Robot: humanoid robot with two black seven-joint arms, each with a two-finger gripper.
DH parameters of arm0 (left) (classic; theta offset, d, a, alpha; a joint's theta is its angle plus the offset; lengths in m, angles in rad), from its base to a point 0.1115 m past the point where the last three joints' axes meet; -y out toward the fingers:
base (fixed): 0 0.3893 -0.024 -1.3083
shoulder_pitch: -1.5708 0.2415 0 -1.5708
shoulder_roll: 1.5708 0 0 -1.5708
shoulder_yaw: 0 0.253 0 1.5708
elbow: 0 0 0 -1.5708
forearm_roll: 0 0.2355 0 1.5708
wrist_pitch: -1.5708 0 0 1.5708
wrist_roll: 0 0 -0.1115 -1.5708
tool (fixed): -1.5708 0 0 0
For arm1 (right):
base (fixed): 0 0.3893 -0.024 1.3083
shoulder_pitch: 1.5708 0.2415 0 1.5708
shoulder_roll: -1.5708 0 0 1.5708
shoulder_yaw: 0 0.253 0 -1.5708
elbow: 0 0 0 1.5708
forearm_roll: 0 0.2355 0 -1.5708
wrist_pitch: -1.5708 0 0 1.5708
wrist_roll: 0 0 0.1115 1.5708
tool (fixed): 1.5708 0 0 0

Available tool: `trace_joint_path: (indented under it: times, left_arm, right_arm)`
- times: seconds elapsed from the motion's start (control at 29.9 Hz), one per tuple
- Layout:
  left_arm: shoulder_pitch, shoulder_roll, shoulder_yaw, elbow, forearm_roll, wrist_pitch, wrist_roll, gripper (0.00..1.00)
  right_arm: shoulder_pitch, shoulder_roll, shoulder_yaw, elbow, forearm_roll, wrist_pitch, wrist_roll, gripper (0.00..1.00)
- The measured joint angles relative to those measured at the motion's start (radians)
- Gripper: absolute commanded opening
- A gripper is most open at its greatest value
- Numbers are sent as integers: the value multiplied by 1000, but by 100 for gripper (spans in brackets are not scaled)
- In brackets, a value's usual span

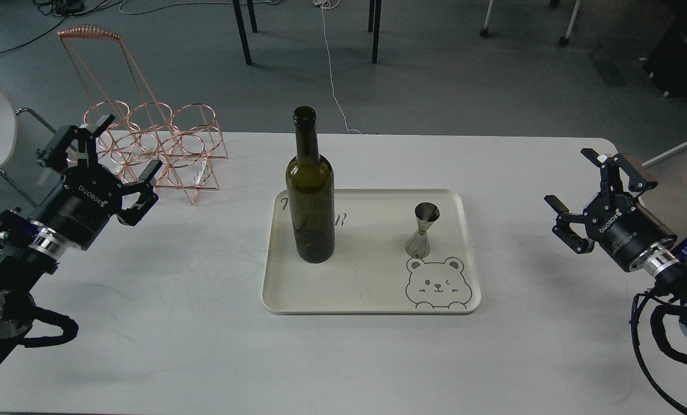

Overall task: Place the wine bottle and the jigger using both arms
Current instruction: 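Move the right gripper inward toward the metal jigger on the tray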

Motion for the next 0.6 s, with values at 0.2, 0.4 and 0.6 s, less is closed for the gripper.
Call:
trace_joint_path:
  times: [0.2, 0.4, 0.6]
  left_arm:
    - [2, 9, -13, 2, 11, -2, -4, 98]
    - [2, 21, -9, 11, 11, -29, -5, 98]
    - [-9, 43, -12, 20, 12, -33, -11, 98]
  right_arm:
    - [-3, -24, 1, 23, -24, 3, 17, 99]
    - [2, -124, 1, 115, -324, 1, 27, 99]
    - [2, -163, 3, 162, -825, -119, 28, 99]
